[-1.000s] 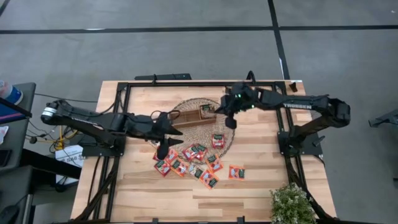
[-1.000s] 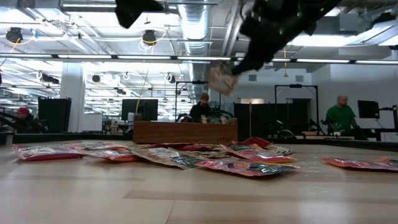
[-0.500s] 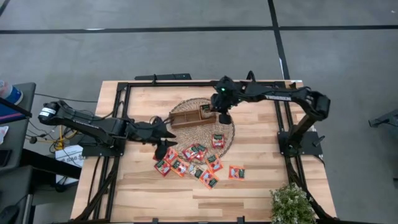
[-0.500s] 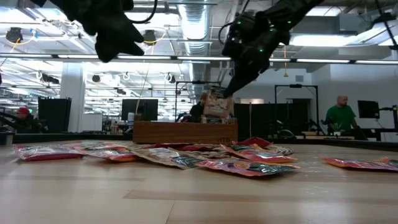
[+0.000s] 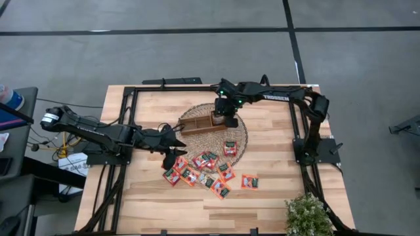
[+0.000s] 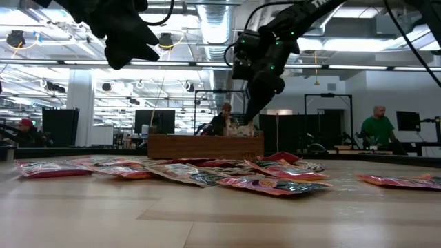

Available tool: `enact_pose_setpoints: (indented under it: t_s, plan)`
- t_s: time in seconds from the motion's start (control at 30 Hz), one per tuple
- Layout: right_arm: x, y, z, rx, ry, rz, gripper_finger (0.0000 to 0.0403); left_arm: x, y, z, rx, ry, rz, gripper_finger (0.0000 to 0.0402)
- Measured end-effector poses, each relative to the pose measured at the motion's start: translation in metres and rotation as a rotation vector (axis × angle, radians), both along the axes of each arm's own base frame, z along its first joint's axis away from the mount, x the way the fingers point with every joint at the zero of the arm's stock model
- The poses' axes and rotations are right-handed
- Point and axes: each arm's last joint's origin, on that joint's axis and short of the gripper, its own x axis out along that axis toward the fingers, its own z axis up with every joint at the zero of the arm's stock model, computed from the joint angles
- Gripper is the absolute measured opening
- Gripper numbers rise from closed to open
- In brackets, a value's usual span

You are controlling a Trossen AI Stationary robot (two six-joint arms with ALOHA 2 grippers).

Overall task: Pick & Place Tea
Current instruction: Put the top right brown tea bag into the right section of the wooden organizer, then put the left brown tea bag into the right section of the wooden organizer

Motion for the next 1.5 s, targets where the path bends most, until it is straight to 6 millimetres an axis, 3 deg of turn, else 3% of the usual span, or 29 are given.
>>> enact_pose_setpoints:
  t_s: [0.27,0.73,0.97,1.27,1.37,1.5]
  plan:
    - [0.002,-0.001,0.003,-0.026,0.011,-0.003,0.0014,0.0,0.0,-0.001,-0.001,0.007,-0.003,0.0158]
    - [0.0,0.005,0.01,-0.087,0.051,0.005,0.0134,-0.001,0.0,-0.002,0.002,0.024,-0.004,0.0158]
    - [-0.014,0.021,0.055,-0.163,-0.052,-0.025,0.0144,-0.006,0.002,-0.009,-0.027,0.11,0.048,0.0158]
    - [-0.057,0.051,0.126,-0.136,-0.247,-0.026,0.0133,-0.04,0.017,-0.037,-0.053,0.415,0.611,0.0158]
    - [-0.07,0.058,0.141,-0.068,-0.308,-0.01,0.0135,-0.05,0.019,-0.043,-0.036,0.513,0.696,0.0158]
    - [-0.081,0.065,0.153,-0.005,-0.357,0.011,0.0141,-0.049,0.019,-0.047,-0.043,0.541,0.71,0.0158]
